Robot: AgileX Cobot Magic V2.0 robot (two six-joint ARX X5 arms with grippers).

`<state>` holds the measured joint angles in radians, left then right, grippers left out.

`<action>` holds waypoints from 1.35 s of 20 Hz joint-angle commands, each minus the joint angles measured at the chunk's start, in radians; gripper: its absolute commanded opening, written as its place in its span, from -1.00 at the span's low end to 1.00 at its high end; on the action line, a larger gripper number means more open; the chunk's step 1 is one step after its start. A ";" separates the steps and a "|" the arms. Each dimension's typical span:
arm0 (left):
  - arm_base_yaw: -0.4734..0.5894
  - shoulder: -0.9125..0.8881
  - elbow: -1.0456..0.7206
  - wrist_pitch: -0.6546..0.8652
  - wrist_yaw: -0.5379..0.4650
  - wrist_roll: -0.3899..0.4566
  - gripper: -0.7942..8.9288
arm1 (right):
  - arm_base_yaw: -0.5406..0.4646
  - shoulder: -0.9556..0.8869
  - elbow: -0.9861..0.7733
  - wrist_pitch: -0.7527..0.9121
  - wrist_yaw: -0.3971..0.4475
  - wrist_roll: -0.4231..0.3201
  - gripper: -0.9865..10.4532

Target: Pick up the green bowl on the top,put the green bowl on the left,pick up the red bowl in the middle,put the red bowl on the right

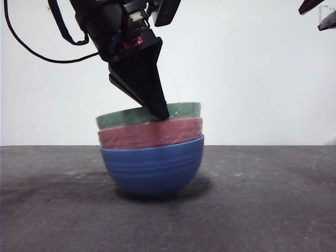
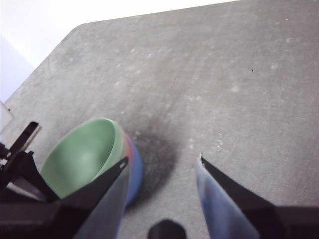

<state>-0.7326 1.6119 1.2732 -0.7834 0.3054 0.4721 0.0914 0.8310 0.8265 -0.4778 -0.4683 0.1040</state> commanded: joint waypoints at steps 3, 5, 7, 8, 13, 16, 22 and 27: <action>-0.003 -0.002 0.018 -0.023 0.010 0.009 -0.85 | 0.002 0.000 0.003 0.004 0.004 -0.009 -0.44; -0.008 -0.003 0.055 -0.053 0.009 0.009 -0.85 | 0.002 0.001 0.003 0.004 0.004 -0.009 -0.44; -0.009 -0.003 0.123 -0.126 0.008 0.009 -0.85 | 0.002 0.001 0.003 0.004 0.004 -0.009 -0.44; -0.014 -0.003 0.171 -0.171 0.003 0.009 -0.85 | 0.002 0.001 0.003 0.004 0.004 -0.009 -0.44; -0.021 -0.072 0.368 -0.351 -0.187 -0.032 -0.85 | 0.002 0.001 0.003 0.004 0.003 -0.009 -0.44; 0.005 -0.185 0.367 -0.428 -0.286 -0.108 -0.85 | 0.002 0.001 0.003 0.004 0.003 -0.009 -0.44; 0.098 -0.439 0.086 -0.382 -0.387 -0.243 -0.85 | 0.002 0.002 0.003 -0.003 0.003 -0.009 -0.44; 0.110 -0.478 -0.211 -0.167 -0.410 -0.288 -0.85 | 0.002 0.005 0.003 -0.005 0.003 -0.008 -0.44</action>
<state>-0.6243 1.1355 1.0691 -0.9695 -0.0990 0.1982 0.0914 0.8341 0.8265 -0.4850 -0.4679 0.1043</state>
